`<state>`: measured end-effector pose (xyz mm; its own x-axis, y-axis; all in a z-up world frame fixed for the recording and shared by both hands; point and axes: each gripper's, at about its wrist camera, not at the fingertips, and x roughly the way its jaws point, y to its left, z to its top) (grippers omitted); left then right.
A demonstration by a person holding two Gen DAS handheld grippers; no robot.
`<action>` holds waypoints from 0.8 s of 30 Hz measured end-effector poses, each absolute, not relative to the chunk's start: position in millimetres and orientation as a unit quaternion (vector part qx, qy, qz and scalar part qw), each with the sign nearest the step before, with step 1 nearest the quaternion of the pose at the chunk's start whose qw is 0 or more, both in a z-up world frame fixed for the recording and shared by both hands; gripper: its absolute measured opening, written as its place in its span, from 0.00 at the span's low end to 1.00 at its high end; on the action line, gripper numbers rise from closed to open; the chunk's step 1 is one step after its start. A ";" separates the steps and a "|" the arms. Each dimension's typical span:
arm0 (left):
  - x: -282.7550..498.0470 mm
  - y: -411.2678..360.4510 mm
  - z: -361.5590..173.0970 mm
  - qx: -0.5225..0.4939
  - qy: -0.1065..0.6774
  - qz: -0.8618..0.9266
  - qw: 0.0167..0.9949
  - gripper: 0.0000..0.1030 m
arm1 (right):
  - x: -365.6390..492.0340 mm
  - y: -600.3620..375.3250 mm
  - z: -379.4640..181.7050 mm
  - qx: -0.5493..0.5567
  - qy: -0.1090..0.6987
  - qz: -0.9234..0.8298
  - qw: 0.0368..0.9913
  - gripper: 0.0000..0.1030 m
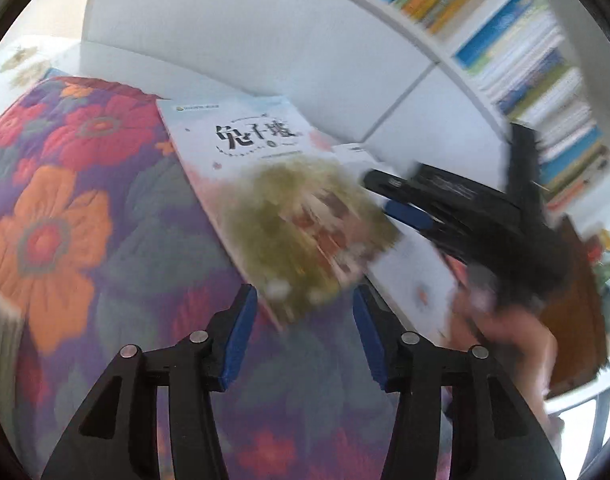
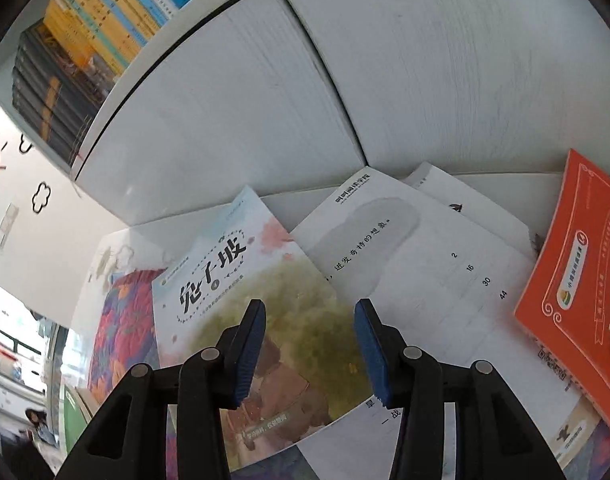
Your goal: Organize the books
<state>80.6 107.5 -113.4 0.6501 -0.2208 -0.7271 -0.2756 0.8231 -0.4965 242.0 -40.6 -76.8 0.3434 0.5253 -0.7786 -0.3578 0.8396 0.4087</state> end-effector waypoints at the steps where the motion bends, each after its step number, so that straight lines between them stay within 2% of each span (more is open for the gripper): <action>1: 95.6 107.0 -123.4 -0.289 0.451 0.020 0.844 0.55 | 241.5 -40.5 -76.2 0.083 0.507 0.273 0.813 0.44; 4: 109.8 102.2 -122.4 -0.249 0.465 0.014 0.850 0.57 | 236.5 -37.1 -74.6 0.067 0.515 0.284 0.806 0.44; 8: 110.7 102.1 -126.0 -0.264 0.460 0.013 0.848 0.57 | 224.9 -21.1 -76.0 0.044 0.526 0.314 0.789 0.44; 13: 103.7 91.6 -125.7 -0.246 0.465 -0.001 0.851 0.57 | 211.6 -8.8 -79.7 0.067 0.559 0.354 0.747 0.44; 17: 94.8 106.5 -128.0 -0.284 0.451 -0.006 0.846 0.56 | 208.4 -10.2 -66.4 0.003 0.512 0.298 0.806 0.43; 19: 94.3 110.7 -128.2 -0.291 0.442 -0.008 0.849 0.56 | 218.5 -17.2 -69.1 -0.020 0.514 0.264 0.816 0.43; 24: 99.4 119.0 -130.6 -0.291 0.405 0.006 0.867 0.55 | 237.0 -35.6 -77.7 0.030 0.515 0.258 0.817 0.43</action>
